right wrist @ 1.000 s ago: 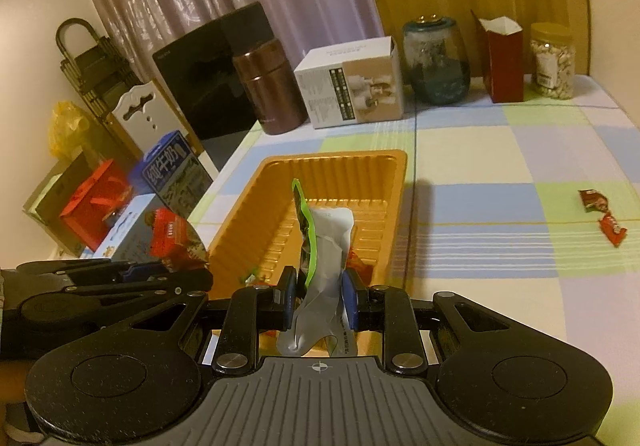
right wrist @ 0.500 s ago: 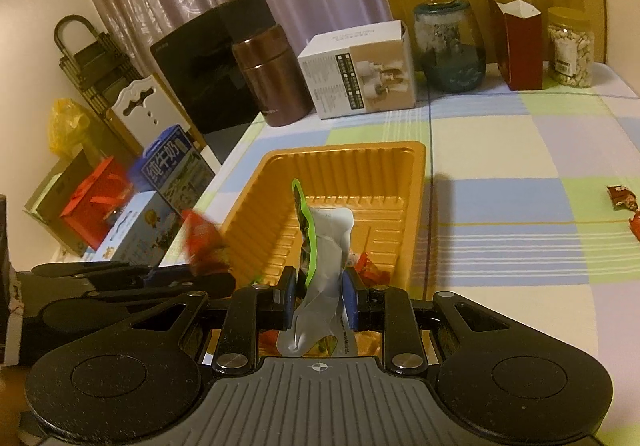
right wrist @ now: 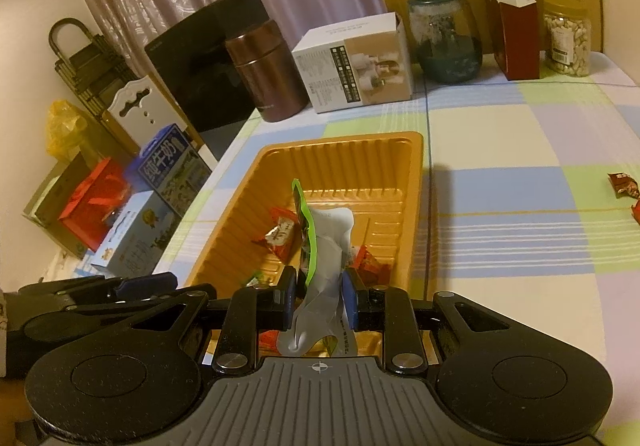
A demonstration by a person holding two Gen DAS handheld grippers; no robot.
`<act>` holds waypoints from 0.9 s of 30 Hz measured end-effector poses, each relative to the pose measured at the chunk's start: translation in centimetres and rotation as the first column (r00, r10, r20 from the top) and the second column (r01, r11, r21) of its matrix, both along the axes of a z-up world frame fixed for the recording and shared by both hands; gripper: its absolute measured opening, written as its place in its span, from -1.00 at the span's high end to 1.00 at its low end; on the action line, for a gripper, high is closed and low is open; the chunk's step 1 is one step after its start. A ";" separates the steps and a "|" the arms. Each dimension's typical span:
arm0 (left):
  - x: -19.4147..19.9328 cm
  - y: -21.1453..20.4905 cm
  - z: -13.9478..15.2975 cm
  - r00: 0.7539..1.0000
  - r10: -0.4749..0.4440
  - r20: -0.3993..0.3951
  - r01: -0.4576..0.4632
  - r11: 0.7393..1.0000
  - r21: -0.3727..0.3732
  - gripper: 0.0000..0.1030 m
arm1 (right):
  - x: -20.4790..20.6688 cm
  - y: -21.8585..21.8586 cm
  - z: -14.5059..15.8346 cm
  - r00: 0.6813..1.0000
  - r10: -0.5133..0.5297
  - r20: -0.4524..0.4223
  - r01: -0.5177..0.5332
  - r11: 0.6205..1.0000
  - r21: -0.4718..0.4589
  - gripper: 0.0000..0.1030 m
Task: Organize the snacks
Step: 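Open both grippers to drop the bag and candy into the tray, then move both grippers toward the two small dark-red candies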
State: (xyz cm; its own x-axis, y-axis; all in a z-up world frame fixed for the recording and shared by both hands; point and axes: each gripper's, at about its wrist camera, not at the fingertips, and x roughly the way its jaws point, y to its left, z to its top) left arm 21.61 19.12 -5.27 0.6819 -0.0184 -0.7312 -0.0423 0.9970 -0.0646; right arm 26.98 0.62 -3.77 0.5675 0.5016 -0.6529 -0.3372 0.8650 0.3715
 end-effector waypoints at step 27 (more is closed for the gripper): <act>-5.5 -2.4 2.1 0.998 0.040 0.048 -0.038 0.999 -0.039 -0.31 | -6.2 -6.8 1.2 0.983 -0.183 0.007 0.183 0.983 0.026 0.01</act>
